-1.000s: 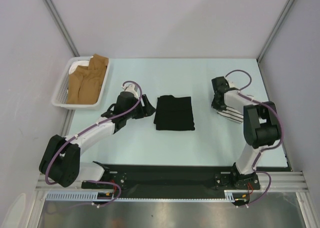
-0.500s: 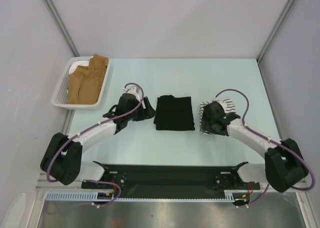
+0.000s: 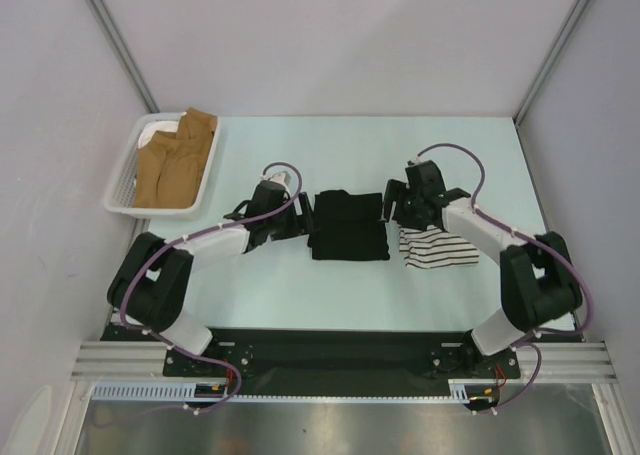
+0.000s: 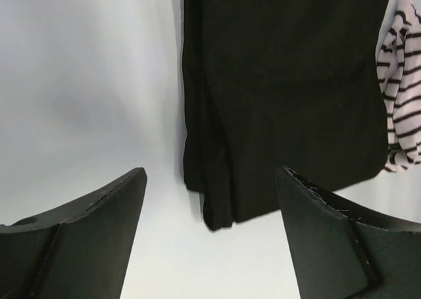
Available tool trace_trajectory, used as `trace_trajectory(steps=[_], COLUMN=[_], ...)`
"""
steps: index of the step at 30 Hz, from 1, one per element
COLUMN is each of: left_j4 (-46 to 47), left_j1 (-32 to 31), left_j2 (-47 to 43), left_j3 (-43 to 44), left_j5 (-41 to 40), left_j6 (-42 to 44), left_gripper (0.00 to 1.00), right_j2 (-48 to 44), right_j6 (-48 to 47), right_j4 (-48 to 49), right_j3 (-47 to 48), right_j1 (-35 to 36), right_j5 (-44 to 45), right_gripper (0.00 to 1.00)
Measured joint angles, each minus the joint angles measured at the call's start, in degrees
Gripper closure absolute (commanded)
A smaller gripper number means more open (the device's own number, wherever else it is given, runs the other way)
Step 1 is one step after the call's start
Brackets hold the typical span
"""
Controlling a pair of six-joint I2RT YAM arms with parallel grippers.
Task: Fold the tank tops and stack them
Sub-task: Neatly place the folded tank top to the corner
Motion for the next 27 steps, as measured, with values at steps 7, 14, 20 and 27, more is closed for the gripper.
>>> trace_trajectory(steps=[7,14,20,27], left_j4=[1.05,1.57,2.89,4.92], left_j1=[0.00,0.02,-0.09,-0.81], left_j2=[8.66,14.73,18.21,20.11], left_j3=[5.38,10.23,12.22,12.81], left_j5=[-0.04,-0.02,0.63,1.22], left_j6=[-0.02,-0.22,-2.45,-4.31], left_gripper=[0.16,0.33,0.67,1.00], right_j2=[12.76,17.35,18.05,18.91], right_j6=[0.07,1.03,0.85,0.96], right_j4=[4.24,8.41,9.16,7.72], right_j3=[1.01,4.02,4.22,5.46], right_j1=[-1.29,-1.22,0.87,2.80], right_j5=[-5.16,-8.57,-7.06,-2.32], right_gripper=[0.32,0.41,0.70,1.00])
